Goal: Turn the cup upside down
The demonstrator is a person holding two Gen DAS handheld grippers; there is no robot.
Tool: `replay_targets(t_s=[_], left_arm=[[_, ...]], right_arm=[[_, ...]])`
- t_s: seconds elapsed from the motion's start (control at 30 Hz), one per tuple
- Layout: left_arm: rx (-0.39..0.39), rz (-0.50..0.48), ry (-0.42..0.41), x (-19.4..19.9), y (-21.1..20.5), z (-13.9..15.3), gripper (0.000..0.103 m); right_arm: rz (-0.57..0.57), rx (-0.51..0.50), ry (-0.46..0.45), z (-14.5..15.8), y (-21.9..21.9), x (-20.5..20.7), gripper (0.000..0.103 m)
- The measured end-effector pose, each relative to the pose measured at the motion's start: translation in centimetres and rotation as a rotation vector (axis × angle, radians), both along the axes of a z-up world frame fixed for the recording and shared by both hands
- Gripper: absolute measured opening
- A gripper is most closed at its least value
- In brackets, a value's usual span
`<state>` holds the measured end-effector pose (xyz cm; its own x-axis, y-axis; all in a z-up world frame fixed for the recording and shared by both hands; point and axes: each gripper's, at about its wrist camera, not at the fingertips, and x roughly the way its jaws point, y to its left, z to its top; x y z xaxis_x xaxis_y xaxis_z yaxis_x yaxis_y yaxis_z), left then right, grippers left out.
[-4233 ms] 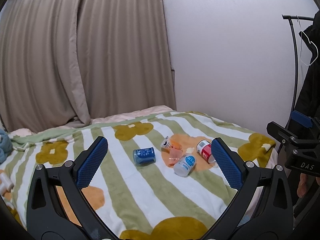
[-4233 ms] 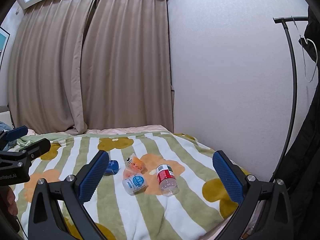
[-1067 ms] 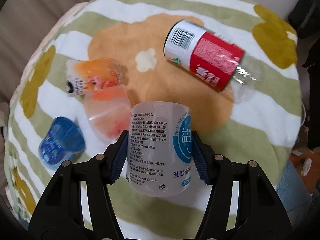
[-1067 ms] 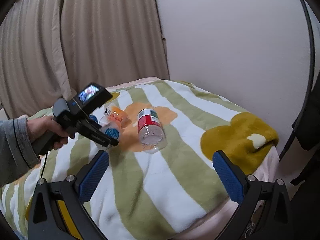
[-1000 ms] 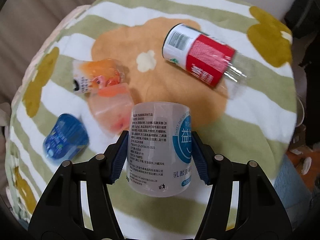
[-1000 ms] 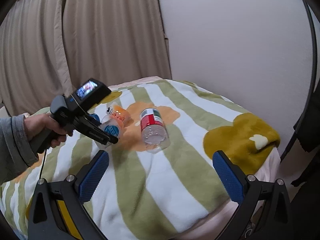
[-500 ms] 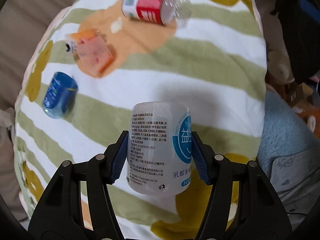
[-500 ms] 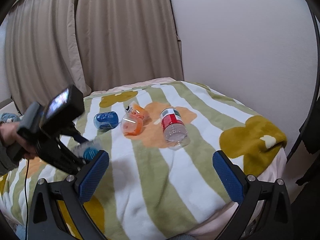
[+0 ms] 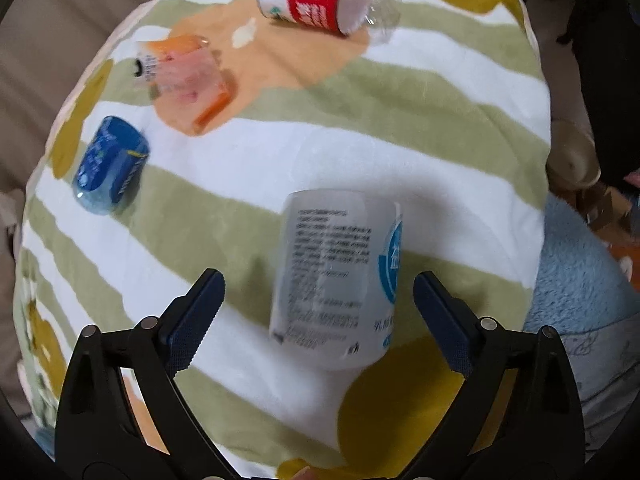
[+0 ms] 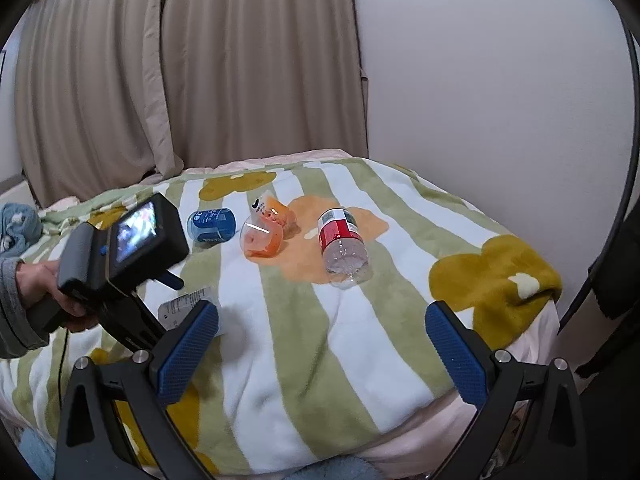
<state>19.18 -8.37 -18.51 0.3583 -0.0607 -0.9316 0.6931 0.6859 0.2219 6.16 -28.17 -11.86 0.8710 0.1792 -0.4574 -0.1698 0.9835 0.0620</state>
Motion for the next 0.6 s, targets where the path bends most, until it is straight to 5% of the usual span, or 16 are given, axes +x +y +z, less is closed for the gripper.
replay_targets(t_s=[0.17, 0.27, 0.47, 0.6], left_arm=[[-0.046, 0.051, -0.059, -1.9, 2.5, 2.9, 0.095], [-0.111, 0.111, -0.09, -4.0, 4.8, 4.2, 0.102], [-0.21, 0.289, -0.139, -8.0, 8.9, 3.7, 0.103], [-0.299, 0.397, -0.154, -10.7, 10.7, 3.4, 0.103]], right_arm=[[0.188, -0.058, -0.017, 2.3, 0.5, 1.9, 0.103], [0.376, -0.197, -0.012, 3.7, 2.7, 4.1, 0.103], [0.839, -0.564, 0.049, 2.0, 10.5, 8.8, 0.103], [1.067, -0.926, 0.103, -3.3, 16.3, 9.5, 0.103]])
